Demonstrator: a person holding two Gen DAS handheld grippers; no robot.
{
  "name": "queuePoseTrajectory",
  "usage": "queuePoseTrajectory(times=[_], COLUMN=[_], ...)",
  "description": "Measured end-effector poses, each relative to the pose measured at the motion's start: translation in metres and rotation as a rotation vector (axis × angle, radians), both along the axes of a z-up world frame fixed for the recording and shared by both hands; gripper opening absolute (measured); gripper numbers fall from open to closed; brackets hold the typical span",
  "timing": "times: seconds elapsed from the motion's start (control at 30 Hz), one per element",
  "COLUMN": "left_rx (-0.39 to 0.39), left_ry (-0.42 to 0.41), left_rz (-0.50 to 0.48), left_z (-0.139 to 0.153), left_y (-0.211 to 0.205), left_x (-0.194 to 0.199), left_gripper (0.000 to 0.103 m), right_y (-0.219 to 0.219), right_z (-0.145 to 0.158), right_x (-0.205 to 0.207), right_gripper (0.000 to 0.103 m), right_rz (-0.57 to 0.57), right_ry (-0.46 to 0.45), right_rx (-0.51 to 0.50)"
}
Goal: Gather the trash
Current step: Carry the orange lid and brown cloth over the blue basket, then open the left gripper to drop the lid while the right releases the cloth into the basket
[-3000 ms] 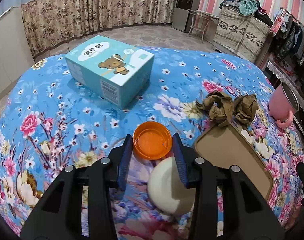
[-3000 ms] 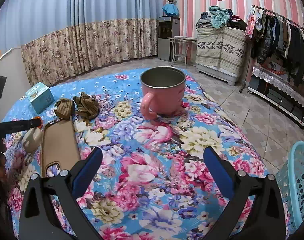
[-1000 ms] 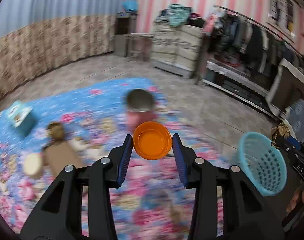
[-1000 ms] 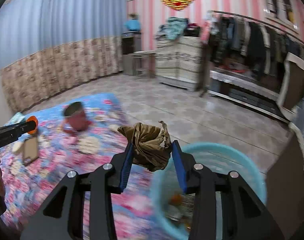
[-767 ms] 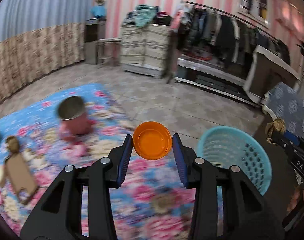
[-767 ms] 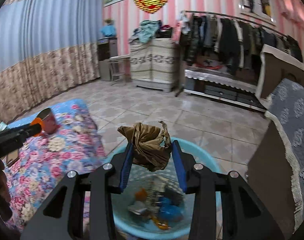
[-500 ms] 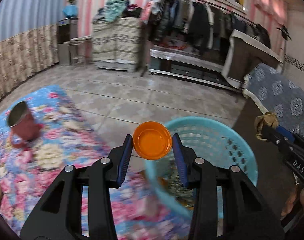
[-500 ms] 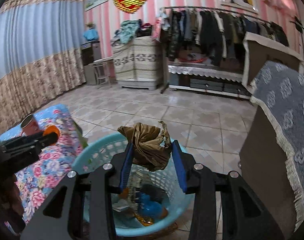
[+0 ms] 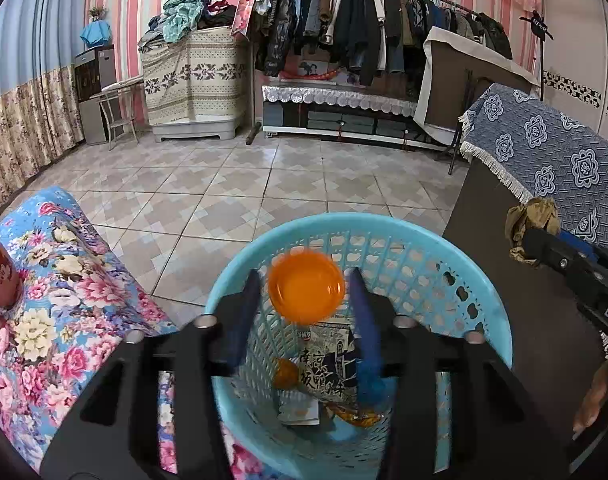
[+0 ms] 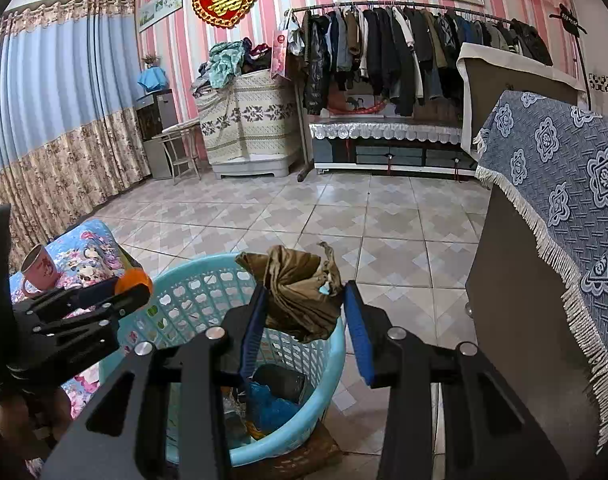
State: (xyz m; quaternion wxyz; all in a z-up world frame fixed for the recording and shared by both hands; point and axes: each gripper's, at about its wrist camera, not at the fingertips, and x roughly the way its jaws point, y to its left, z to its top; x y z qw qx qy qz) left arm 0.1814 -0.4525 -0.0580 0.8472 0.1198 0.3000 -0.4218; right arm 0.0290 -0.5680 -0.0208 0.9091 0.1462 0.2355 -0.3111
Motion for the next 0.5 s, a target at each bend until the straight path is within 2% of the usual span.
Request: queuePoseTrajectory(times=[0.07,0.2,0.37,0.5], left_rx=[0.001,-0.016,-0.033,-0.036], left_ry=[-0.025,-0.021,-0.085,-0.108], left_rz=[0.022,0.075,0.167,0.218], left_z=[0.004,0.017,0.037,0.049], left_y=[0.004,0.018,0.043,0.061], left_x=[0.002,0.018,0.031,0.038], left_gripper=[0.071,0.082,0.097,0.097], right_y=[0.001,0.005,0.012,0.017], right_z=[-0.002,-0.006,-0.012,-0.016], right_x=[0.002,0.006,0.016,0.029], right_gripper=[0.039,0.039,0.039,0.039], right_rz=[0.001,0.012,0.033,0.044], right_ry=[0.001,0.006,0.017,0.024], right_rx=[0.005,0.008,0.008,0.015])
